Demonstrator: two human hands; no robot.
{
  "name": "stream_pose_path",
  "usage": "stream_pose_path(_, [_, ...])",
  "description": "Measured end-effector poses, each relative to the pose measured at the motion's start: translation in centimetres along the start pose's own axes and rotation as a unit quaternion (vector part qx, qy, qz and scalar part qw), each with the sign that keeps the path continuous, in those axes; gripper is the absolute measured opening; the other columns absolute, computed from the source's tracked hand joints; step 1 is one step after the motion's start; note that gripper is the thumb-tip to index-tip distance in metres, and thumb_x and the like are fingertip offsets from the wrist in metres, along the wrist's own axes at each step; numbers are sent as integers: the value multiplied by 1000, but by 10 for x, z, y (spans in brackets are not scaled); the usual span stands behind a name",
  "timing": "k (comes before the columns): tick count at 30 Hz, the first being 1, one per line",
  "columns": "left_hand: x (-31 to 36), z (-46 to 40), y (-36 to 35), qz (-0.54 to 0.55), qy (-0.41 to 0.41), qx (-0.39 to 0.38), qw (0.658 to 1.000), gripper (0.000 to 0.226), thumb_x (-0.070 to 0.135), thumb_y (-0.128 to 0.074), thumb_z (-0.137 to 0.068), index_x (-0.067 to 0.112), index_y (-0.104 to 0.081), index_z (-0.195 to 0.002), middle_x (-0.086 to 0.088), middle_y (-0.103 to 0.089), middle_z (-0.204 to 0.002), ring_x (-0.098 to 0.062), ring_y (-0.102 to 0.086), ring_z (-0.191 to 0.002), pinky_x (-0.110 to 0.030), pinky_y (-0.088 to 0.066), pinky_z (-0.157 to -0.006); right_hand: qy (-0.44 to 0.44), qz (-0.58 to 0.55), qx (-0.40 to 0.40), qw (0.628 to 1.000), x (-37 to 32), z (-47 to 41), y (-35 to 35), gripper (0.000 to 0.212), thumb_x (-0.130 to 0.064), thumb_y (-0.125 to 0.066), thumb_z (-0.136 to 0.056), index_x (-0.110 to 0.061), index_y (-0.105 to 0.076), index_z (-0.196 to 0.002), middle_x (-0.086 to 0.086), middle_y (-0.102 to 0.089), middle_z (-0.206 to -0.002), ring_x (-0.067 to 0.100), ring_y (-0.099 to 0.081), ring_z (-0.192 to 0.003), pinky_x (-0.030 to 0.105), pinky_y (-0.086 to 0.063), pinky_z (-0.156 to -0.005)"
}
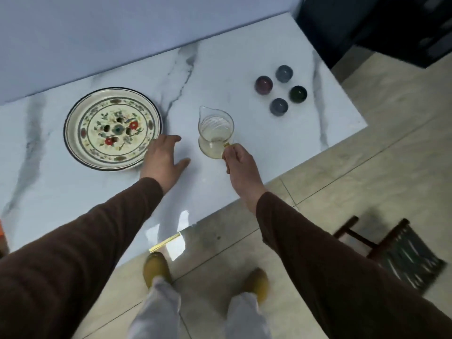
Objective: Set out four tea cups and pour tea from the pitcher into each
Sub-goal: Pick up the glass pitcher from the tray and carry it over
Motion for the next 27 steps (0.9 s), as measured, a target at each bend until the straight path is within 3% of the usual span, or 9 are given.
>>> stream_pose_path(3, [58, 6, -40, -1, -7, -13, 1000, 55, 28, -69, -84, 10, -51, -132, -13, -53, -128, -35, -46, -120, -43, -39, -103, 10, 8, -13, 1000, 27, 5, 65, 27, -32, -43, -101, -17, -45, -77, -3, -43, -70, 13, -42, -68, 31, -36, -65])
stream_pose_path(8, [132, 6, -96, -6, -3, -29, 1000, 55, 28, -68, -85, 11, -49, -134, -11, -52, -131, -33, -44, -120, -43, -38, -102, 36, 21, -23, 999, 64, -2, 153, 27, -32, -45, -101, -29, -46, -74, -13, -43, -66, -5, -41, -55, 12, -34, -53])
stream_pose_path(13, [185, -18, -132, -4, -3, -41, 999, 55, 28, -67, -86, 11, -49, -135, -11, -52, -131, -32, -44, -121, -43, -39, -102, 26, 31, -14, 999, 86, -30, 208, 21, -31, -44, -102, -21, -51, -84, -11, -48, -70, 5, -43, -64, 28, -37, -63])
stream_pose_path(18, [216, -58, -153, -1, 9, -46, 999, 56, 28, -67, -85, 11, -48, -135, -11, -52, -131, -32, -44, -121, -44, -39, -101, 13, 37, -8, 999, 89, -70, 247, 26, -33, -42, -102, -30, -48, -76, -12, -46, -67, 7, -45, -63, 20, -39, -57])
stream_pose_path(21, [227, -86, -164, 4, 19, -49, 999, 56, 28, -67, -86, 11, -48, -135, -11, -52, -132, -32, -45, -122, -43, -40, -101, 9, 47, -9, 999, 88, -99, 269, 24, -31, -42, -101, -24, -49, -79, -10, -46, -68, 11, -45, -66, 31, -40, -67])
stream_pose_path(24, [239, -114, -173, 4, 30, -48, 998, 56, 28, -67, -85, 11, -48, -135, -12, -52, -131, -33, -44, -122, -44, -39, -102, 10, 47, -11, 999, 85, -126, 289, 25, -30, -41, -102, -25, -49, -79, -12, -46, -69, 10, -45, -68, 32, -41, -70])
stream_pose_path(27, [255, -139, -180, 7, 51, -40, 998, 55, 28, -68, -85, 10, -49, -134, -12, -53, -129, -34, -45, -120, -45, -40, -100, 12, 55, -26, 998, 84, -152, 309, 25, -30, -40, -102, -12, -53, -90, -6, -48, -72, 14, -46, -70, 35, -42, -71])
Point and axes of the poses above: each hand's wrist, its own z-axis away from the middle knuckle, its own y-axis out of the back of the hand, x = y × z, the point moved 5 cm from there along -z, towards the middle knuckle
